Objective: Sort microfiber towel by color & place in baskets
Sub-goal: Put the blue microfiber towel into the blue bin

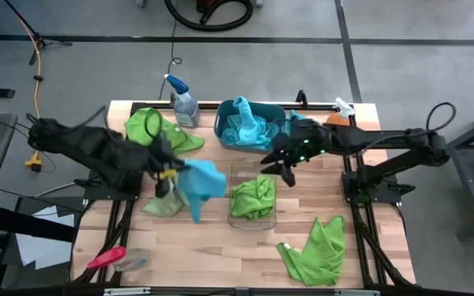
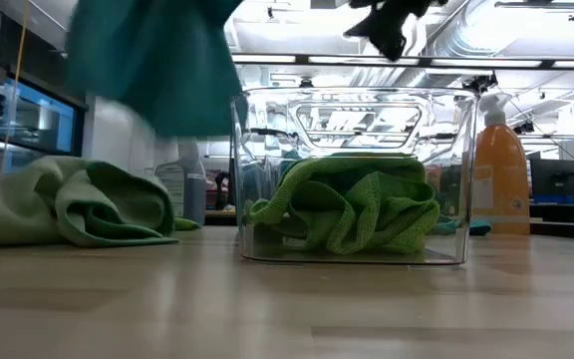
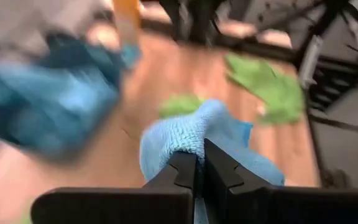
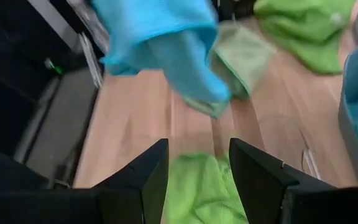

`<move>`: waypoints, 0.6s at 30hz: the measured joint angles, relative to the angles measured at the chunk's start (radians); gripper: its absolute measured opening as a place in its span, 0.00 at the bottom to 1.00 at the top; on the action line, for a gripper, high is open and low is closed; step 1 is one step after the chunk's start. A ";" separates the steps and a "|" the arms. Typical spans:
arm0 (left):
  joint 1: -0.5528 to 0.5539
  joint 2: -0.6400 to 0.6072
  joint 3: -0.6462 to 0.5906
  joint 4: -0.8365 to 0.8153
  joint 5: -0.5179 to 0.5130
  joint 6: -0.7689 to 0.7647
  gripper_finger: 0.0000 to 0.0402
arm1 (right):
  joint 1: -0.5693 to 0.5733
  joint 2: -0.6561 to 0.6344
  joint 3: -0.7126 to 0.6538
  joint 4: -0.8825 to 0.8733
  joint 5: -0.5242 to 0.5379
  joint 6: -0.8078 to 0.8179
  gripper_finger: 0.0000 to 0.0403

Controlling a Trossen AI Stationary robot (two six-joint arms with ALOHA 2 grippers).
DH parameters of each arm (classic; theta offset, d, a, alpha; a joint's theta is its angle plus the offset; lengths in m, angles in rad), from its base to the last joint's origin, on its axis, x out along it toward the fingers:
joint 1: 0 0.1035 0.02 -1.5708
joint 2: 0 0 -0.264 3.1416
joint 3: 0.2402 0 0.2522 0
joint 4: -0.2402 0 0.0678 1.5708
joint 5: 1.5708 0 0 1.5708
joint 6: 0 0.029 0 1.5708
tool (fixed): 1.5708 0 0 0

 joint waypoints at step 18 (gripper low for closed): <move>0.450 0.114 -0.060 0.789 0.445 0.444 0.00 | 0.047 -0.193 0.002 0.264 0.106 0.021 0.41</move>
